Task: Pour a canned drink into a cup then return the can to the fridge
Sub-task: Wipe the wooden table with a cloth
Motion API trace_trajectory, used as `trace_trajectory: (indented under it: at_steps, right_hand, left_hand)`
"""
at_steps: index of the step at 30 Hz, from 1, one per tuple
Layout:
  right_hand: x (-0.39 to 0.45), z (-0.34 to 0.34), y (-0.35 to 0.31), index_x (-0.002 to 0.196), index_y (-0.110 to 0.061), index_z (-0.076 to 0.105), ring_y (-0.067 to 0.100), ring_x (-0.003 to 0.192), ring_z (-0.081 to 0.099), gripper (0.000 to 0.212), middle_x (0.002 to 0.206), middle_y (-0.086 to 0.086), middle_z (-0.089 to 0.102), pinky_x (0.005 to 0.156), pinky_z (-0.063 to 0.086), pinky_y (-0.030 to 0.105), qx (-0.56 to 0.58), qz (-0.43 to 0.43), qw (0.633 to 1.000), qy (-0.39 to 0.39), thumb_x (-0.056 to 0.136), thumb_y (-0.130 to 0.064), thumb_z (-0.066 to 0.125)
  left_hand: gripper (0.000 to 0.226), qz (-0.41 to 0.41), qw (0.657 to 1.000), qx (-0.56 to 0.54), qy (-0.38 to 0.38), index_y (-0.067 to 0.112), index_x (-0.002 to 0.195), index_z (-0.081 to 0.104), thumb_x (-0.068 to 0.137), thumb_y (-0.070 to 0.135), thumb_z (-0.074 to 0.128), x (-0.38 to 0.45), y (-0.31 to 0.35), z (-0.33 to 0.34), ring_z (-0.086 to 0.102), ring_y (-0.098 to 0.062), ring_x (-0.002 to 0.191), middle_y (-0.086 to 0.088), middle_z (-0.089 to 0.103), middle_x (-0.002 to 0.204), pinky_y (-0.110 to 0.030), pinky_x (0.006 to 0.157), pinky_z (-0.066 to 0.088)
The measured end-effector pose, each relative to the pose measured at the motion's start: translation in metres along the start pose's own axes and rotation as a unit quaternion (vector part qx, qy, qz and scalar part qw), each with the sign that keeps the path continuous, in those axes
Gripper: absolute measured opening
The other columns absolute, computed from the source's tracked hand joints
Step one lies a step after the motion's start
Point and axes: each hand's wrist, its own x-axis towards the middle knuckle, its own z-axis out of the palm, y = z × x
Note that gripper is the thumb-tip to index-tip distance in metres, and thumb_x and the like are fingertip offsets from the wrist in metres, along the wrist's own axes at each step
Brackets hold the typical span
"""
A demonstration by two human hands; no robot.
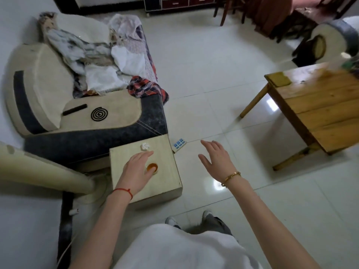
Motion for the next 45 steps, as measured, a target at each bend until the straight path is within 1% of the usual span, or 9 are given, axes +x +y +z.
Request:
trace_trajectory:
  at_steps: [5,10,16,21,25,28,33,38,45]
  right_hand:
    - [-0.042,-0.035,0.059,0.148,-0.022,0.031,0.022,0.146,0.020,0.053,0.152,-0.003,0.037,0.118,0.021,0.039,0.019,0.077,0.996,0.041,0.100,-0.041,0.040]
    - [-0.092,-0.063,0.134,0.148,-0.022,0.032,0.020,0.147,0.019,0.053,0.152,-0.004,0.036,0.118,0.021,0.039,0.045,0.154,0.984,0.074,0.100,-0.042,0.040]
    - [-0.148,-0.126,0.238,0.148,-0.019,0.032,0.018,0.146,0.020,0.053,0.152,-0.004,0.036,0.117,0.017,0.033,0.054,0.202,0.971,0.112,0.100,-0.039,0.041]
    - [-0.191,-0.187,0.329,0.149,-0.021,0.031,0.018,0.147,0.018,0.053,0.152,-0.005,0.035,0.118,0.018,0.040,0.052,0.239,0.959,0.145,0.100,-0.038,0.041]
    - [-0.222,-0.226,0.397,0.148,-0.022,0.031,0.017,0.145,0.022,0.052,0.150,-0.004,0.038,0.119,0.021,0.042,0.042,0.268,0.948,0.164,0.100,-0.040,0.041]
    - [-0.238,-0.247,0.442,0.148,-0.022,0.032,0.017,0.144,0.024,0.052,0.149,-0.004,0.039,0.118,0.022,0.041,0.049,0.295,0.938,0.178,0.100,-0.041,0.039]
    - [-0.249,-0.266,0.507,0.148,-0.020,0.031,0.016,0.142,0.027,0.052,0.149,-0.002,0.040,0.115,0.022,0.037,0.052,0.340,0.920,0.186,0.100,-0.039,0.039]
    - [-0.242,-0.282,0.585,0.148,-0.020,0.031,0.016,0.142,0.027,0.052,0.150,-0.001,0.038,0.115,0.023,0.038,0.066,0.378,0.904,0.188,0.100,-0.039,0.039]
    - [-0.203,-0.361,0.709,0.148,-0.020,0.032,0.016,0.141,0.028,0.052,0.150,-0.001,0.039,0.115,0.024,0.038,0.064,0.385,0.898,0.204,0.100,-0.039,0.040]
  left_hand:
    - [0.053,0.070,0.997,0.020,-0.033,0.023,0.145,0.039,0.095,0.031,0.056,0.023,0.058,0.013,0.034,-0.015,0.138,0.003,0.042,0.148,-0.030,0.114,0.025]
    - [0.053,0.149,0.986,0.035,-0.067,0.020,0.143,0.042,0.094,0.029,0.058,0.051,0.138,0.055,0.038,-0.018,0.135,0.001,0.046,0.145,-0.028,0.112,0.026]
    - [0.052,0.234,0.967,0.031,-0.095,0.017,0.141,0.045,0.092,0.028,0.061,0.074,0.276,0.120,0.040,-0.021,0.134,0.000,0.048,0.143,-0.032,0.112,0.029]
    - [0.052,0.294,0.951,0.020,-0.098,0.020,0.141,0.045,0.092,0.028,0.061,0.086,0.401,0.177,0.041,-0.019,0.134,0.002,0.049,0.142,-0.040,0.111,0.036]
    - [0.051,0.334,0.935,0.029,-0.113,0.019,0.141,0.045,0.093,0.028,0.060,0.094,0.486,0.217,0.040,-0.019,0.135,0.000,0.049,0.143,-0.036,0.112,0.033]
    - [0.051,0.357,0.924,0.032,-0.130,0.020,0.142,0.044,0.094,0.030,0.058,0.103,0.540,0.241,0.041,-0.018,0.134,0.001,0.048,0.143,-0.033,0.110,0.033]
    - [0.054,0.381,0.907,0.062,-0.171,0.021,0.144,0.040,0.095,0.035,0.056,0.130,0.614,0.287,0.042,-0.016,0.134,0.000,0.048,0.144,-0.036,0.112,0.036]
    - [0.055,0.394,0.894,0.084,-0.196,0.021,0.144,0.040,0.094,0.035,0.056,0.173,0.682,0.337,0.042,-0.017,0.134,0.000,0.047,0.145,-0.038,0.112,0.037]
    - [0.054,0.395,0.893,0.068,-0.202,0.023,0.142,0.042,0.092,0.035,0.059,0.262,0.793,0.384,0.045,-0.016,0.131,0.002,0.049,0.142,-0.042,0.108,0.040]
